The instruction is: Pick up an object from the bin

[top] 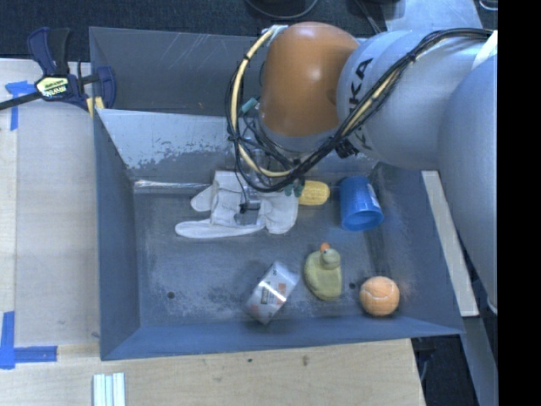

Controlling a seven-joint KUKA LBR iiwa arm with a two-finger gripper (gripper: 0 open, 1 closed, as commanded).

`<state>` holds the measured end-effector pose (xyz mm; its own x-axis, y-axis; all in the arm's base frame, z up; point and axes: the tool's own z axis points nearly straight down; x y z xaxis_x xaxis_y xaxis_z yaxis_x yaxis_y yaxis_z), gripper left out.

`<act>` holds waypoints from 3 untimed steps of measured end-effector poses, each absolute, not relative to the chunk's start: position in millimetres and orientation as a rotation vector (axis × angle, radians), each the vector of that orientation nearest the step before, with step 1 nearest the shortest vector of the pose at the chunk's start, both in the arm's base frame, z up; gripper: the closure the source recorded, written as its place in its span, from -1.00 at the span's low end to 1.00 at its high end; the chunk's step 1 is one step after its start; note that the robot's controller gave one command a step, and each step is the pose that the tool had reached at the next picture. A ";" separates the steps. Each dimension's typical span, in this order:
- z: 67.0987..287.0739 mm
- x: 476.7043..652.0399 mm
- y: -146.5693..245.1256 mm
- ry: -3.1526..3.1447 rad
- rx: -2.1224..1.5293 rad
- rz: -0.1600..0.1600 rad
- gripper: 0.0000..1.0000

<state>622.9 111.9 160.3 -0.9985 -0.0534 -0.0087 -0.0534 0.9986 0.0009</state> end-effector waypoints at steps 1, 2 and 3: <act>103.6 626.6 105.7 3.134 -0.029 0.003 -1.00; 75.2 623.5 100.3 3.117 -0.064 0.006 1.00; 75.2 623.5 100.3 3.117 -0.064 0.006 1.00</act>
Offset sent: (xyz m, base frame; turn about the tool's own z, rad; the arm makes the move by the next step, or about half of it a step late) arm -0.0040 -0.0117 -0.0903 0.0107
